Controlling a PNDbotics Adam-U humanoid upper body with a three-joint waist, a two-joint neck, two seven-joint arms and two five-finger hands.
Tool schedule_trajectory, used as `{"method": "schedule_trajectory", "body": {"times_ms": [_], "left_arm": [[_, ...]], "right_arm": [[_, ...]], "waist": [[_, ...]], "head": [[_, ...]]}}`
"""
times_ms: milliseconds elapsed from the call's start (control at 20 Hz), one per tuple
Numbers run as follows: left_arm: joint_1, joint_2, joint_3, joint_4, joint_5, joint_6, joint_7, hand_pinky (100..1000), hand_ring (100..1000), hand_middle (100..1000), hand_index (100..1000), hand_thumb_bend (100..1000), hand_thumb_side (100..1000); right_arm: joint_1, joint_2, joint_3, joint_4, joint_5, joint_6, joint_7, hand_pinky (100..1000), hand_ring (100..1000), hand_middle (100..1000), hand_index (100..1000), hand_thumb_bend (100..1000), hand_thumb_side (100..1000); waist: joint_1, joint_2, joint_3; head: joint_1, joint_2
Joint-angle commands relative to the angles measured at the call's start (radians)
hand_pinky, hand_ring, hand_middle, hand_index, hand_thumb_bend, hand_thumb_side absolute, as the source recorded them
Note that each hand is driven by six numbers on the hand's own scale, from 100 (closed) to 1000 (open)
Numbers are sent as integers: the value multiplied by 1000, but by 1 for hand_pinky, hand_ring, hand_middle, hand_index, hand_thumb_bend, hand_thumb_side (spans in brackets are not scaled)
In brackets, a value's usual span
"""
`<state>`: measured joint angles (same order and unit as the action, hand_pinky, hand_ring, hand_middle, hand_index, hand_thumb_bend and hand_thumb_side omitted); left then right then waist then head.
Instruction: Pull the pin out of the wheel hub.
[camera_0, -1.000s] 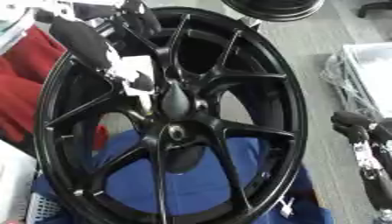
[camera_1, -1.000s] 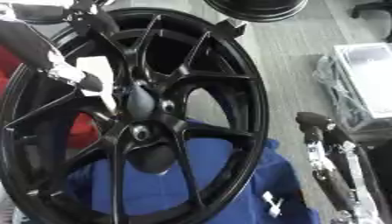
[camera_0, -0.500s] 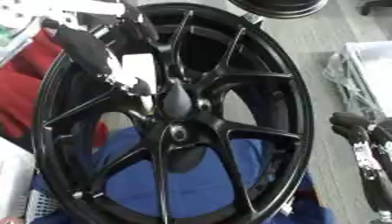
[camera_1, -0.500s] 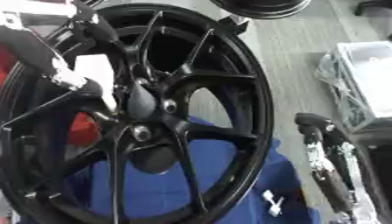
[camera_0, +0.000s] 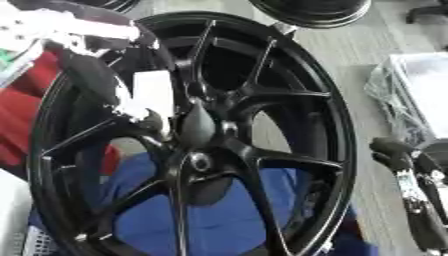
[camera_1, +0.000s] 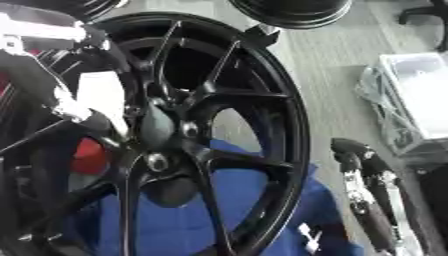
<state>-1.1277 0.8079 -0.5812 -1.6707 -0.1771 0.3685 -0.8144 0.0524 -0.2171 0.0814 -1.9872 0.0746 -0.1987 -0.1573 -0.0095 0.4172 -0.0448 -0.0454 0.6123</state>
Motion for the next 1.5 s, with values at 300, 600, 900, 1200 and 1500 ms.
{"method": "schedule_trajectory", "body": {"times_ms": [300, 600, 900, 1200, 1500], "left_arm": [[-21, 23, 19, -43, -21, 13, -27, 756, 746, 582, 722, 536, 275], [-21, 23, 19, -58, -43, 17, -48, 727, 699, 506, 636, 382, 205], [-25, 22, 22, -74, -15, 21, -50, 699, 649, 448, 538, 309, 220], [-26, 32, 39, -104, -13, 35, -45, 675, 617, 409, 400, 301, 132], [-42, 29, 143, -165, 33, 59, 39, 632, 605, 374, 351, 331, 100]], "right_arm": [[-2, -2, 2, -13, 4, 12, -3, 851, 829, 764, 748, 100, 720], [-1, 0, 0, -13, 2, 13, -2, 851, 829, 762, 748, 100, 720], [0, 4, 1, -13, 1, 22, 0, 852, 829, 763, 748, 100, 728], [2, 4, 0, -13, 0, 27, -4, 852, 829, 763, 748, 100, 727], [4, 2, -3, -13, -1, 23, -6, 852, 829, 763, 748, 100, 727]], "waist": [[0, -20, 0], [0, -22, -1], [-1, -23, 0], [0, -25, 1], [0, -28, 10]], "head": [[-1, -16], [3, -11], [5, -8], [4, -5], [0, 0]]}}
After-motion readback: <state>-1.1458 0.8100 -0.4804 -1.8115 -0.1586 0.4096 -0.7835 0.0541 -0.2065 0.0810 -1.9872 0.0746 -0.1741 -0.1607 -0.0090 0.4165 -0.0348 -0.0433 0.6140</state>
